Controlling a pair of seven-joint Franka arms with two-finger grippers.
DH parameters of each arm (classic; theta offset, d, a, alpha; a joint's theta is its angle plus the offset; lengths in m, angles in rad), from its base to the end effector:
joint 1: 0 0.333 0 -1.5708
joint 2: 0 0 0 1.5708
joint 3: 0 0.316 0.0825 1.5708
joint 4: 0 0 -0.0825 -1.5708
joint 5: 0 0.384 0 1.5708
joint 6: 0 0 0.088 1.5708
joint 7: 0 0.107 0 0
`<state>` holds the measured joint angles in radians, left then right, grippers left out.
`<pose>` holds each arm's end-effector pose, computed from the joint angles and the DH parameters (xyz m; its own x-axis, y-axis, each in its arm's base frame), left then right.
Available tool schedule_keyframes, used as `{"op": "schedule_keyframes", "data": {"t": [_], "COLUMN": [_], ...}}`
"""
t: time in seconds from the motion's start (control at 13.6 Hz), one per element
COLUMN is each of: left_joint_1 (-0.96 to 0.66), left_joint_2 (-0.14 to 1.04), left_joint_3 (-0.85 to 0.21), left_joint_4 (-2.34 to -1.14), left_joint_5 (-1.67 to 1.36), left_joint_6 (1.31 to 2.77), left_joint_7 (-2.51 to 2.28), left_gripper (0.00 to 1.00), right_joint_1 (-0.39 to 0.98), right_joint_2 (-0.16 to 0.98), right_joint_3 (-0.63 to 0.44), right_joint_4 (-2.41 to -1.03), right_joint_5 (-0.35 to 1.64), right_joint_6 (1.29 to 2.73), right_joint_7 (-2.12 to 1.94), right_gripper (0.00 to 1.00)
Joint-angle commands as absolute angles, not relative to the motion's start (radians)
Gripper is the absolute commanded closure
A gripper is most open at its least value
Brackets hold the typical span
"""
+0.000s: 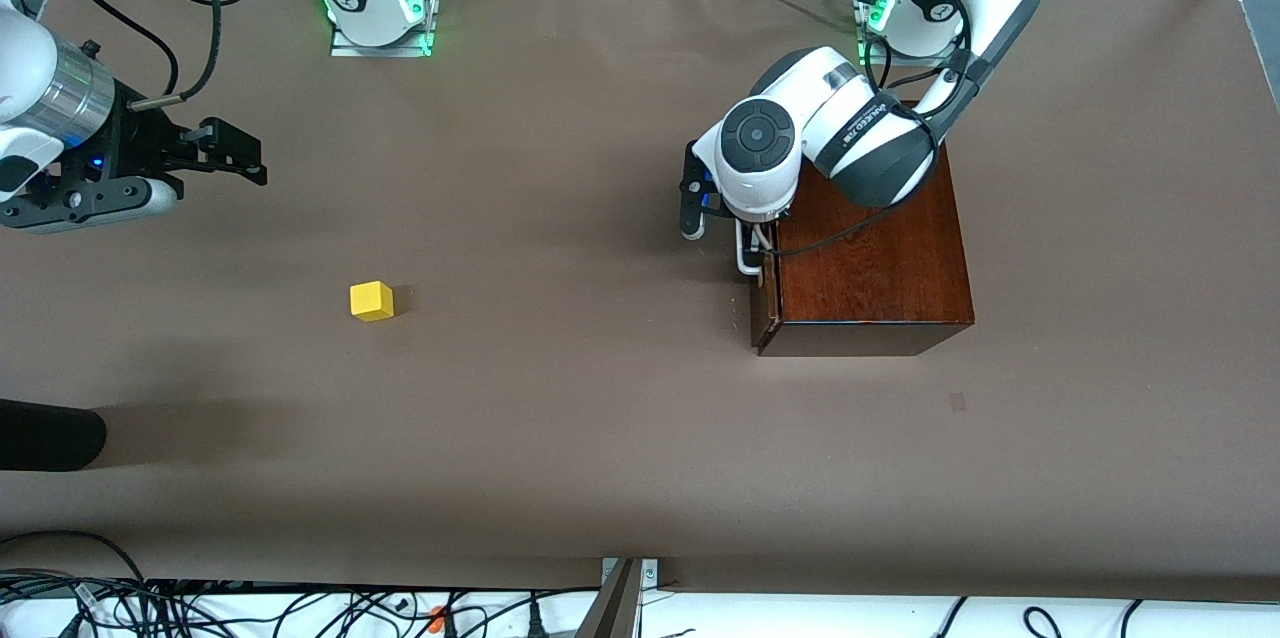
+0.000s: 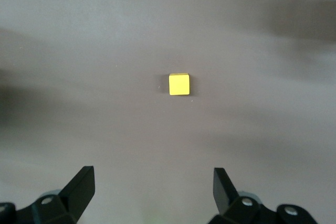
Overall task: Open drawer, take yellow block, close drawer
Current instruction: 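Push the drawer fully shut with the left gripper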
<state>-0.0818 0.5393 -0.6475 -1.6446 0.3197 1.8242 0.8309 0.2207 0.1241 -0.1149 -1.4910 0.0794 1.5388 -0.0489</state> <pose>0.5260 -0.3722 0.3326 -0.0909 -0.9869 -0.1334 -0.9783 0.0634 0.1975 0.5830 0.0748 0.5890 0.9851 0.1560 -0.0721 0.1512 -0.9861 -0.0687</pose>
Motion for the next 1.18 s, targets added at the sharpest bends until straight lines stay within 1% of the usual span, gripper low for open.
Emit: {"op": "schedule_keyframes", "data": {"t": [0.0, 0.37, 0.59, 0.81, 1.11], "left_joint_1": [-0.071, -0.067, -0.068, -0.067, -0.080], "left_joint_2": [0.506, 0.506, 0.505, 0.503, 0.479], "left_joint_3": [-0.641, -0.641, -0.649, -0.669, -0.673], "left_joint_4": [-1.654, -1.652, -1.626, -1.562, -1.418], "left_joint_5": [0.347, 0.348, 0.331, 0.257, 0.199], "left_joint_6": [1.793, 1.773, 1.772, 1.757, 1.607], "left_joint_7": [0.842, 0.833, 0.828, 0.780, 0.507], "left_gripper": [0.00, 0.00, 0.00, 0.00, 0.00], "right_joint_1": [0.203, 0.203, 0.204, 0.209, 0.215], "right_joint_2": [0.138, 0.146, 0.147, 0.147, 0.146], "right_joint_3": [-0.110, -0.117, -0.135, -0.133, -0.130], "right_joint_4": [-1.460, -1.448, -1.447, -1.447, -1.447], "right_joint_5": [0.080, 0.055, 0.060, 0.058, 0.046], "right_joint_6": [1.516, 1.526, 1.555, 1.557, 1.566], "right_joint_7": [-0.066, -0.063, -0.066, -0.064, -0.064], "right_gripper": [0.00, 0.00, 0.00, 0.00, 0.00]}}
